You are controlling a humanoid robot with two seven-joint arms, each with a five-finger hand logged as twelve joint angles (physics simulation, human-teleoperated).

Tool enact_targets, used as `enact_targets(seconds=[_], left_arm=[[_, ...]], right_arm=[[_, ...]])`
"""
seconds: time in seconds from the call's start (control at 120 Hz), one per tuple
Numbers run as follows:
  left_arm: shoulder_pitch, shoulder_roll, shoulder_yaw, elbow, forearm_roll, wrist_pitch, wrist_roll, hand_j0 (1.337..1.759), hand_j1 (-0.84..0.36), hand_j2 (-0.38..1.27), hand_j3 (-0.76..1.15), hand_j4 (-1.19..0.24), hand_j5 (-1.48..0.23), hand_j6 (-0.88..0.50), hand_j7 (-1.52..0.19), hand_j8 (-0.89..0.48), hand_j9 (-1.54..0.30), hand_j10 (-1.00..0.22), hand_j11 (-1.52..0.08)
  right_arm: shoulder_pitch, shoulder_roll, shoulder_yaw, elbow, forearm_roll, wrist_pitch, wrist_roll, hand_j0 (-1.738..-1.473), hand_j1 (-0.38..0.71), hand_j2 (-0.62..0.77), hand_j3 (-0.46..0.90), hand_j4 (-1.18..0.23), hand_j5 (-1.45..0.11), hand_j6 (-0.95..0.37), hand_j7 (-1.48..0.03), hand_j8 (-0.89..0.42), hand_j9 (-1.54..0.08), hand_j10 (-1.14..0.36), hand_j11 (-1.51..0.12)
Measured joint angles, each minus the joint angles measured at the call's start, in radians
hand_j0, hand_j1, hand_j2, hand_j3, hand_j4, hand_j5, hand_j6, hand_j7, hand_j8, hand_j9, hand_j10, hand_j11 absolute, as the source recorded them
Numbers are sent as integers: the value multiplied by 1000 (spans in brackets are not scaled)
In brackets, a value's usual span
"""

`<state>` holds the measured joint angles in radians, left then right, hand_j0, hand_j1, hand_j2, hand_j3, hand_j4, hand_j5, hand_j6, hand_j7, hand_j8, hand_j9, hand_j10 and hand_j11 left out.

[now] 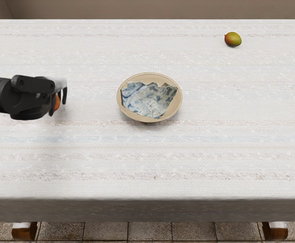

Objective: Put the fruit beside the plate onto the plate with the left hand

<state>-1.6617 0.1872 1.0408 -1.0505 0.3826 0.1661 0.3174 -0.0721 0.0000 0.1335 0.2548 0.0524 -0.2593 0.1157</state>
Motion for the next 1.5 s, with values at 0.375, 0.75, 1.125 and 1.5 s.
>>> enact_targets(seconds=[0.375,0.75,1.125,1.5], left_arm=[[-135,-23,-30,-4,-11,-118,0,1649,-300,355,0,-785,-1299,-400,-1170,-242,-1180,-459,-1176],[-221,-186,-72,5,-27,-126,1,1649,-312,350,0,-779,-1331,-354,-1185,-220,-1174,-413,-1190],[-222,-187,-218,28,-26,-123,6,1650,-255,297,0,-803,-1286,-396,-1203,-260,-1166,-459,-1176],[-143,-187,-333,64,-20,-118,6,1649,-219,269,0,-818,-1255,-434,-1200,-290,-1155,-494,-1176]], right_arm=[[0,0,0,0,0,0,0,-1658,-307,-7,0,-35,-45,-35,-45,-35,-45,-35,-45],[0,0,0,0,0,0,0,-1658,-307,-7,0,-35,-45,-35,-45,-35,-45,-35,-45],[0,0,0,0,0,0,0,-1658,-307,-7,0,-35,-45,-35,-45,-35,-45,-35,-45],[0,0,0,0,0,0,0,-1658,-307,-7,0,-35,-45,-35,-45,-35,-45,-35,-45]])
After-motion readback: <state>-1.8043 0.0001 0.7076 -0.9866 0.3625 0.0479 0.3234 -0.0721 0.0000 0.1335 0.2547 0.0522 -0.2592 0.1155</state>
